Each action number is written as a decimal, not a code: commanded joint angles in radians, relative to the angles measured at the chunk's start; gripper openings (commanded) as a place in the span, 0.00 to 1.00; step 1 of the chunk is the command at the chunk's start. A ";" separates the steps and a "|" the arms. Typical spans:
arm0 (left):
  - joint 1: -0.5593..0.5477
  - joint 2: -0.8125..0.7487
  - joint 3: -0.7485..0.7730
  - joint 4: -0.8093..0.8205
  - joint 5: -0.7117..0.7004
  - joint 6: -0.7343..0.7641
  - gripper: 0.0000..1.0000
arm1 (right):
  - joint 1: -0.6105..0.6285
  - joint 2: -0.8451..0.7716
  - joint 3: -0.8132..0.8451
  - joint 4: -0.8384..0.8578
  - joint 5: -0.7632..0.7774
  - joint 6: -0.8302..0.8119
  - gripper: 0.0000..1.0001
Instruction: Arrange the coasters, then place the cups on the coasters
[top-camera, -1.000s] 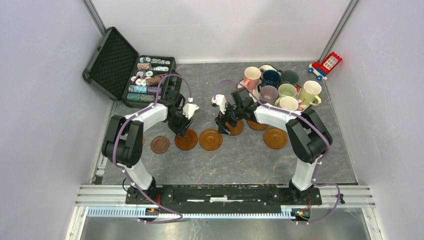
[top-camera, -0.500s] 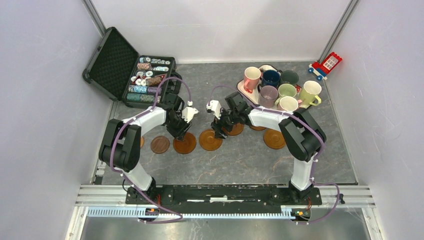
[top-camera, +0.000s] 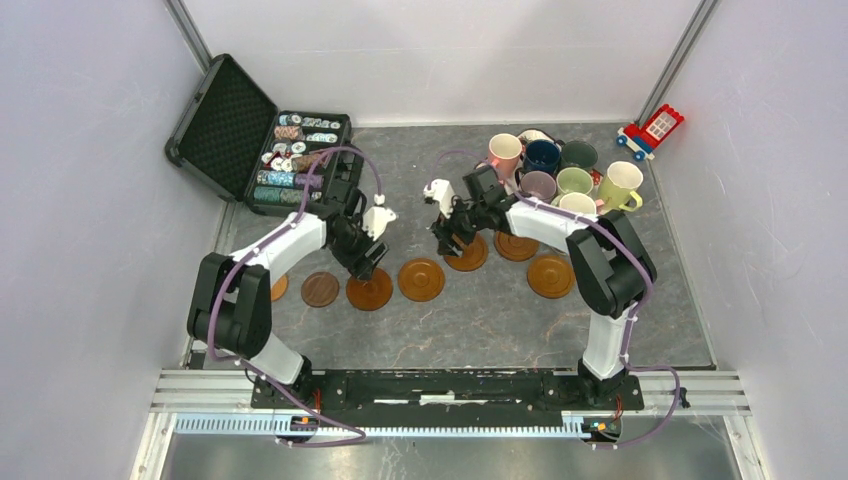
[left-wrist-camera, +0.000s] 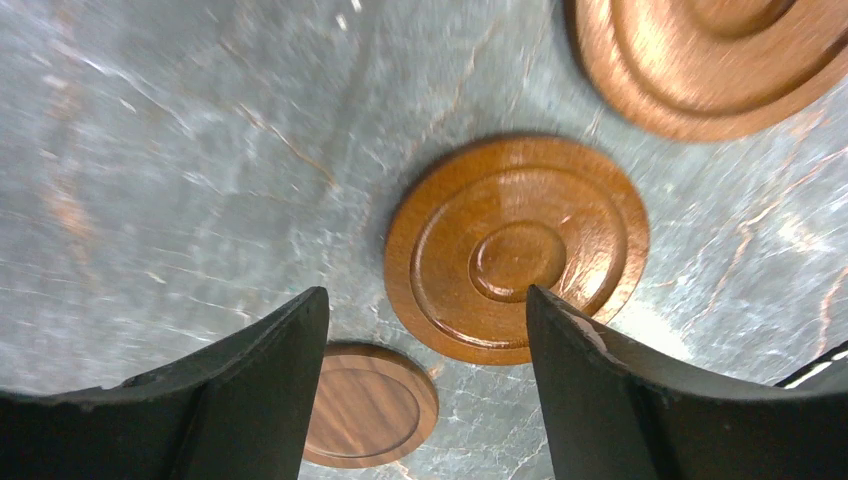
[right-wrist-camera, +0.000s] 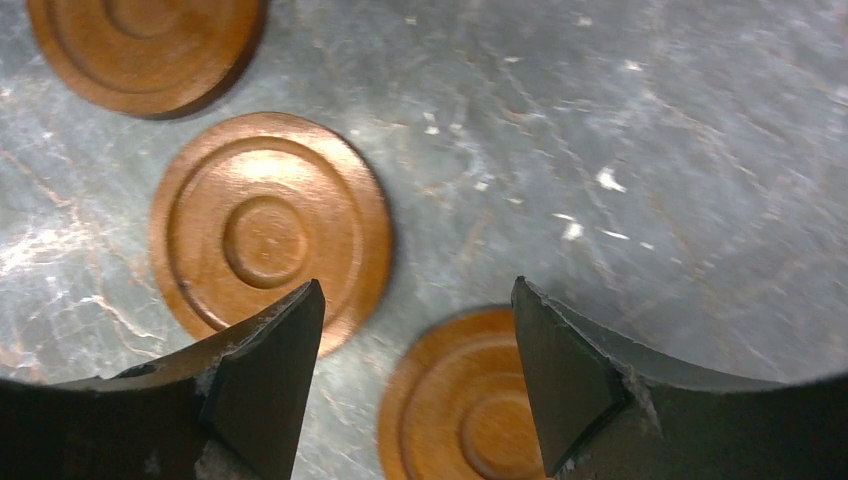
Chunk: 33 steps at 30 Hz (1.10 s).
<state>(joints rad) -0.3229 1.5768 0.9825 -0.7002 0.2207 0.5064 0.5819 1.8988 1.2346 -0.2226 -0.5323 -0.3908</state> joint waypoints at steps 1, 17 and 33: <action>-0.018 -0.044 0.128 0.016 0.072 -0.063 0.80 | -0.078 -0.048 0.049 -0.060 0.049 -0.034 0.73; -0.268 0.301 0.447 0.286 0.057 -0.432 0.85 | -0.279 -0.113 0.025 -0.232 0.181 -0.208 0.68; -0.329 0.479 0.549 0.347 0.068 -0.490 0.84 | -0.308 -0.154 -0.158 -0.305 0.139 -0.274 0.50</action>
<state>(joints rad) -0.6472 2.0377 1.5005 -0.4065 0.2691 0.0723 0.2768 1.7958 1.1282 -0.4824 -0.3473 -0.6479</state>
